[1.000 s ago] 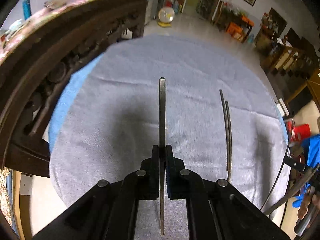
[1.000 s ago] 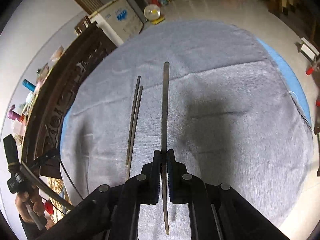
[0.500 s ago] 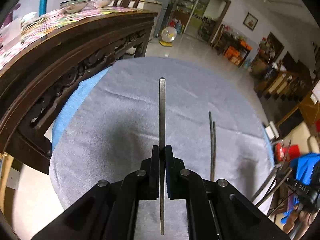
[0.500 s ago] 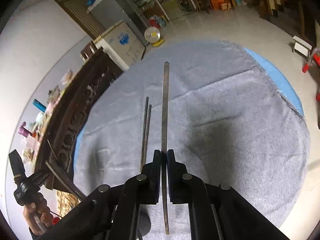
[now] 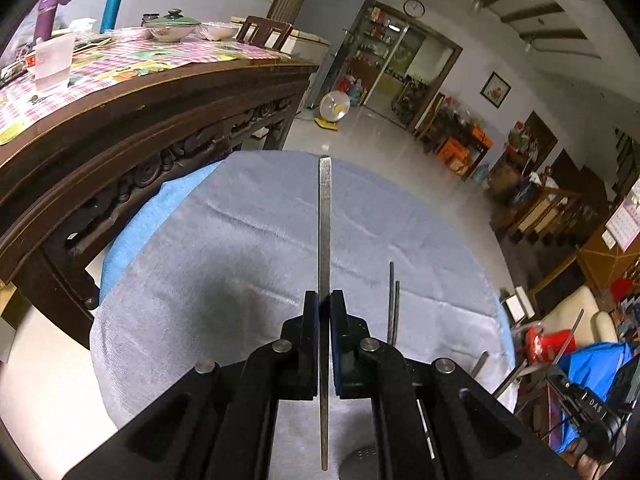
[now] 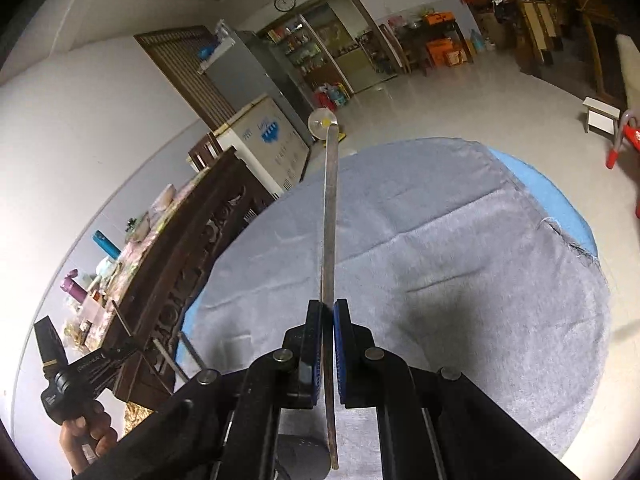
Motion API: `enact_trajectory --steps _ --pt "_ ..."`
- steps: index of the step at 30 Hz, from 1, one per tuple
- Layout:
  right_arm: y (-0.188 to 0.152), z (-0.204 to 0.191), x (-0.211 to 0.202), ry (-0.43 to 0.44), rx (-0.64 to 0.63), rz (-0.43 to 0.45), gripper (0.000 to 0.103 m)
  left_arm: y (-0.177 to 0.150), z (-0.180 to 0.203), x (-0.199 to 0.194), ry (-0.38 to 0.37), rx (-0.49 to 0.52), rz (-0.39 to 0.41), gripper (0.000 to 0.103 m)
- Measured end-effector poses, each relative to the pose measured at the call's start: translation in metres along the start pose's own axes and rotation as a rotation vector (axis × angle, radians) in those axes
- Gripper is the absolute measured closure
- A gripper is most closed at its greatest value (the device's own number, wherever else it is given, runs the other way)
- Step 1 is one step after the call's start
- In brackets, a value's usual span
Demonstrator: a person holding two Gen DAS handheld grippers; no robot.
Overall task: Organize utensils
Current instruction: 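Carry both chopsticks upright over the black holder, then lower both chopsticks tip-first into the holder beside the spoons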
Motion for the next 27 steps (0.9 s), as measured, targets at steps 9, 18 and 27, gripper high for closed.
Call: enact_trajectory --steps 9,18,27 --pt "-0.005 -0.014 -0.021 0.046 -0.009 0.062 0.096 0.002 0.009 -0.016 -0.028 -0.02 0.048 0.098" --pt "-0.004 -0.035 -0.034 0.091 -0.036 0.09 0.096 0.005 0.027 -0.03 -0.049 0.001 0.086 0.098" --pt "-0.008 -0.047 -0.041 0.119 -0.058 0.104 0.096 0.003 0.04 -0.036 -0.061 0.023 0.106 0.098"
Point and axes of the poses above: each gripper's, at about its wrist camera, not at the fingertips, and x roughly the way its jaws point, z to its right, y to its top, the point moved 3 cm from there along x, roughly the way its jaws point, and after that the axes turned 5 degrees about x, right-handed, at the moved point
